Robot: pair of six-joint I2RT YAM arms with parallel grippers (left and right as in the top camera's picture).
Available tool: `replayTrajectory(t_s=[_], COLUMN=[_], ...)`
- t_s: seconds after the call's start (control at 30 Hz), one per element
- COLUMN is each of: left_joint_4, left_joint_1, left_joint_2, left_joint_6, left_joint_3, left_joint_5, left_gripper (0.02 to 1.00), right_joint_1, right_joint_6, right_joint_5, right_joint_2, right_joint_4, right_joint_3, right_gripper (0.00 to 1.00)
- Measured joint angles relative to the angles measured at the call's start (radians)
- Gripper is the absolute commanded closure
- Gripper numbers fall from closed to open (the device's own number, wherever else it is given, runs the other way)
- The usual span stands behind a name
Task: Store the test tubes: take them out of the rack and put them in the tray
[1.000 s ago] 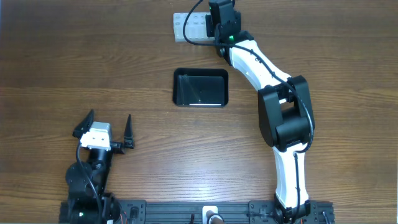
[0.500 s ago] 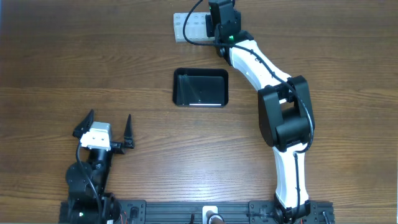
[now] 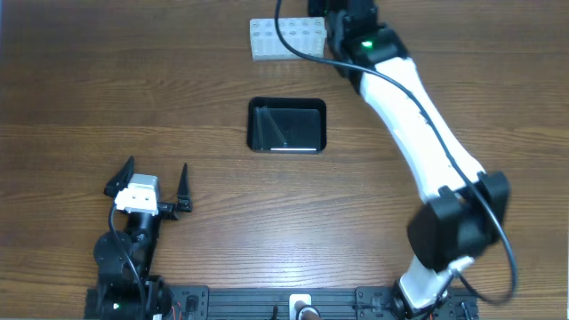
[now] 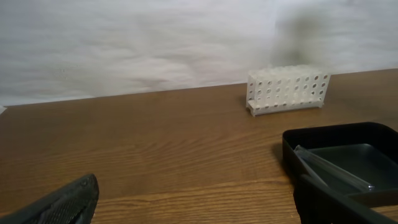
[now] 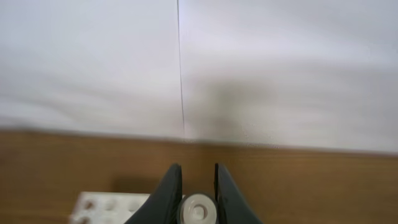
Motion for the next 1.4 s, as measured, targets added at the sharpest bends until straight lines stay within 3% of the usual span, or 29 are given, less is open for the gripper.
replayTrajectory(t_s=[0.23,0.5,0.8,1.4], left_joint_4=[0.000,0.000,0.000,0.000], left_joint_1=[0.000,0.000,0.000,0.000], left_joint_2=[0.000,0.000,0.000,0.000], left_joint_6=[0.000,0.000,0.000,0.000], left_joint_3=[0.000,0.000,0.000,0.000], left_joint_5=[0.000,0.000,0.000,0.000], left_gripper=[0.018,0.018,0.018,0.018], right_joint_1=[0.000,0.002,0.052,0.098], right_joint_6=[0.075,0.210,0.248,0.270], right_joint_5=[-0.090,-0.221,-0.316,-0.317], right_joint_2=[-0.132,-0.033,0.160,0.272], right_joint_4=[-0.289,-0.612,-0.657,-0.717], right_joint_3=[0.007,0.008,0.008,0.008], right_gripper=[0.919,0.912,0.925,0.901])
